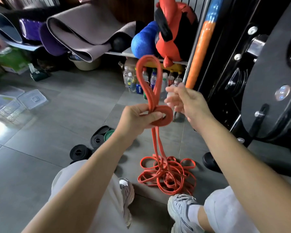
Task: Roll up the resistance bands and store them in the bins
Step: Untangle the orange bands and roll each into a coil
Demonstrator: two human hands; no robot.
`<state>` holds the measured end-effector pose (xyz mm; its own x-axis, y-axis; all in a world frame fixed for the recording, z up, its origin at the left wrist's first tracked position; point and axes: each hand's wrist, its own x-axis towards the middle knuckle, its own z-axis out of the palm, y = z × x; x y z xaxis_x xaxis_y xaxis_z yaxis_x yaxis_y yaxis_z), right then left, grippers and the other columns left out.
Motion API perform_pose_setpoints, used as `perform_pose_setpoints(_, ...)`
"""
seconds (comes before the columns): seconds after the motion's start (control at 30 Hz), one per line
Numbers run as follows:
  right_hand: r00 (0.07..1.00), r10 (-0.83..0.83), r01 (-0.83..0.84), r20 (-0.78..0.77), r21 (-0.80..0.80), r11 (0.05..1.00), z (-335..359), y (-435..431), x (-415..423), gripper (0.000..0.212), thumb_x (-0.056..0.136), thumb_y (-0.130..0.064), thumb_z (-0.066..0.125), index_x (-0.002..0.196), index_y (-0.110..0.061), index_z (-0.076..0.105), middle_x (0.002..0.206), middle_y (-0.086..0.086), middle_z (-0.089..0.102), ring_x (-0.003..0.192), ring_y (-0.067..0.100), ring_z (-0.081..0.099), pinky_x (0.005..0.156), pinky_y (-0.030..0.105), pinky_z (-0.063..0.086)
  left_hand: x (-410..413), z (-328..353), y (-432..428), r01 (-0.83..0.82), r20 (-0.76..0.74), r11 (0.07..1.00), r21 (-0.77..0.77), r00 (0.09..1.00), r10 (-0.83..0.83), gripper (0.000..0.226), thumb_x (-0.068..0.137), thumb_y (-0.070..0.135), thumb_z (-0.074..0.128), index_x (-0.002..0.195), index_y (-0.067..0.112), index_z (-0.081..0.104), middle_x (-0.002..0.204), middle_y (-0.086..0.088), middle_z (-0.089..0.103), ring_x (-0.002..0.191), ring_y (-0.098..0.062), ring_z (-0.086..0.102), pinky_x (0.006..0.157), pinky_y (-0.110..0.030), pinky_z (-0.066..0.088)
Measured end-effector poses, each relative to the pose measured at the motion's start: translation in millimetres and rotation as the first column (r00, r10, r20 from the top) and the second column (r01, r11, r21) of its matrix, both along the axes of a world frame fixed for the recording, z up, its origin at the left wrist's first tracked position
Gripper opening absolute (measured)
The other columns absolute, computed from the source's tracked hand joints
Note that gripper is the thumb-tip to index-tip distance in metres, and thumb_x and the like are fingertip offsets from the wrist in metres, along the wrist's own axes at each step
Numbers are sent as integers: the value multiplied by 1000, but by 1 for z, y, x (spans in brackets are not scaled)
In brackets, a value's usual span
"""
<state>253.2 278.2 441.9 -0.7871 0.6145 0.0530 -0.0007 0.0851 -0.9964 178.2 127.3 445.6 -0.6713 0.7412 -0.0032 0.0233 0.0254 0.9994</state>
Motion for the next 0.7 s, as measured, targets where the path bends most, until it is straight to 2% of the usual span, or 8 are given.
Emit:
perform_pose_setpoints(0.1, 916, 78, -126, 393, 98, 987, -73, 8, 4, 12, 95, -17, 53, 98, -14, 64, 89, 8, 64, 59, 1, 59, 56, 19, 48, -4, 5, -6, -16, 72, 998, 63, 997, 12, 17, 81, -4, 62, 82, 11, 69, 74, 4, 72, 74, -13, 69, 69, -29, 59)
perform_pose_setpoints(0.2, 523, 156, -513, 838, 164, 842, -140, 4, 18, 61, 84, -15, 65, 140, -18, 41, 133, 9, 53, 108, 17, 58, 81, 23, 46, -10, 6, -13, -26, 105, 996, 80, 994, 17, 9, 73, 5, 67, 74, 14, 70, 78, -2, 72, 77, -17, 70, 66, -29, 59)
perform_pose_setpoints(0.27, 413, 151, -592, 898, 139, 794, -164, -5, 23, 86, 75, -25, 71, 148, -28, 24, 147, 6, 40, 127, 21, 47, 98, 25, 41, -12, 3, -17, -26, 103, 999, 23, 994, 24, 9, 75, 2, 66, 81, 9, 67, 82, -8, 70, 74, -15, 70, 64, -27, 59)
perform_pose_setpoints(0.37, 552, 296, -497, 779, 23, 868, -179, -20, 11, 100, 63, -33, 78, 144, -44, 22, 148, 3, 37, 128, 21, 46, 97, 31, 43, -16, -5, -18, -36, 7, 991, -129, 999, 37, 13, 77, -2, 67, 78, 11, 66, 83, -12, 68, 69, -16, 69, 63, -25, 59)
perform_pose_setpoints(0.4, 620, 332, -469, 711, -4, 883, -177, -23, 2, 92, 64, -30, 80, 141, -43, 31, 147, 3, 38, 128, 20, 44, 99, 33, 42, -17, -7, -19, -42, -29, 986, -160, 999, 37, 12, 76, -2, 69, 77, 10, 66, 84, -15, 68, 70, -18, 69, 64, -27, 59)
perform_pose_setpoints(0.47, 704, 391, -480, 593, -9, 877, -171, -22, -14, 47, 72, -22, 78, 113, -32, 58, 132, 5, 55, 118, 15, 51, 103, 37, 41, -18, -7, -20, -71, -53, 986, -151, 997, 63, 7, 77, -2, 69, 79, 4, 67, 90, -24, 68, 79, -26, 70, 69, -33, 59)
perform_pose_setpoints(0.53, 708, 427, -516, 562, -2, 857, -163, -21, -21, 18, 74, -20, 75, 86, -24, 63, 107, 6, 68, 99, 16, 63, 97, 44, 47, -21, -3, -22, -124, -9, 988, -87, 992, 124, 7, 78, -3, 67, 84, -5, 65, 93, -25, 66, 82, -28, 68, 69, -33, 59)
perform_pose_setpoints(0.7, 598, 378, -577, 707, 52, 815, -183, -22, 10, 22, 64, -29, 67, 84, -25, 60, 85, 5, 70, 83, 23, 68, 81, 44, 54, -29, 6, -31, -221, 108, 973, 66, 971, 213, 7, 81, -5, 61, 77, 1, 62, 72, -1, 71, 71, -15, 69, 60, -23, 56)
